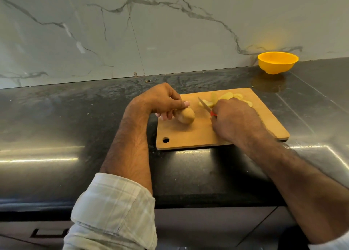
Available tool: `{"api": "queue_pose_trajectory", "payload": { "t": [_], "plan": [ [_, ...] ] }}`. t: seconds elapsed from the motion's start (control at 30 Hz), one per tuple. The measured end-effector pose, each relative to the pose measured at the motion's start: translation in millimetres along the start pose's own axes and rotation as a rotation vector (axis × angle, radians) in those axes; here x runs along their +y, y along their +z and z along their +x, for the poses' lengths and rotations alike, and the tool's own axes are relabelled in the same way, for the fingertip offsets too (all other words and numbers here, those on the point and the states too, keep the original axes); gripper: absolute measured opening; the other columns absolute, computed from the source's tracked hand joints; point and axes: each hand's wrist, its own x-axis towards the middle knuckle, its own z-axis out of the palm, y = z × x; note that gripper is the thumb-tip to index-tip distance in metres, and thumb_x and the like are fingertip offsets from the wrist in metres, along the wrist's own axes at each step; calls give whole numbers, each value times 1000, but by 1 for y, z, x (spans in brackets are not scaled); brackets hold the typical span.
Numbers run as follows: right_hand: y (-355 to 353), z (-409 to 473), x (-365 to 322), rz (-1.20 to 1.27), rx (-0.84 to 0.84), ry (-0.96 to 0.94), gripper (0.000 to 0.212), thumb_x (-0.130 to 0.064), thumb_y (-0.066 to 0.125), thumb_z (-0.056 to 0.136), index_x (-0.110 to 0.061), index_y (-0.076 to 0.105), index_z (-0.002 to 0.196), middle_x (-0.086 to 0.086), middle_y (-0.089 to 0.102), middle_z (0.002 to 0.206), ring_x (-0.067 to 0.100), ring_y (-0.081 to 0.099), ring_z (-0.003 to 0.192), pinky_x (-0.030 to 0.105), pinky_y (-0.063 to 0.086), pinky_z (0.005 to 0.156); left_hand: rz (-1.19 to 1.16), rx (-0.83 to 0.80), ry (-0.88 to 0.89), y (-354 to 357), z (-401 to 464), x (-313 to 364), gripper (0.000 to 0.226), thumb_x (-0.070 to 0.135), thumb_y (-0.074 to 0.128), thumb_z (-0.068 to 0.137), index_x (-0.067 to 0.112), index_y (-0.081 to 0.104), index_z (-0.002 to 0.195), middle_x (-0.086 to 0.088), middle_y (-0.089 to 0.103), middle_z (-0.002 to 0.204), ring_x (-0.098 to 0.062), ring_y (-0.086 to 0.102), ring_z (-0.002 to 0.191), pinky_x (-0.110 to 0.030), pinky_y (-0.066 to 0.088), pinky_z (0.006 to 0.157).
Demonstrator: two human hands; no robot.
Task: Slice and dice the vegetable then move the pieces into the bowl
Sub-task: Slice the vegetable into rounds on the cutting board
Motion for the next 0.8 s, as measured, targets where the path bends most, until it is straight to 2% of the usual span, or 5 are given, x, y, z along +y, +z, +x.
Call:
{"api": "queue_pose_trajectory", "payload": {
  "t": [0.1,0.23,0.37,0.6,0.8],
  "plan": [
    [-2,2,6,-36,7,68,29,-23,58,101,-18,60,130,8,65,116,23,50,88,44,54,83,-43,22,-9,3,1,2,44,66,68,87,27,82,103,2,81,93,-16,78,76,-30,54,65],
    [0,-2,4,-7,65,25,27,-26,57,102,-19,63,128,7,66,117,24,56,92,42,53,78,-48,18,36,11,4,8,54,74,74,70,30,83,99,5,77,99,-16,77,85,-27,60,63],
    [4,-2,0,18,-17,-2,25,-29,58,101,-21,65,124,5,66,116,25,61,100,41,54,80,-81,15,-6,10,5,13,71,76,76,64,27,73,116,-3,76,92,-12,73,67,-29,60,61],
    [-3,-1,9,-13,-31,90,33,-25,59,100,-17,59,132,9,64,122,30,63,108,48,56,92,-194,-70,14,10,7,11,35,32,88,85,15,76,114,-10,79,91,-17,68,64,-31,61,63],
    [4,2,11,28,13,81,27,-27,57,101,-18,63,126,8,65,118,28,62,102,45,54,83,-337,133,49,13,10,6,46,26,90,83,14,64,119,-16,75,99,-24,77,76,-37,66,67]
  ]
}}
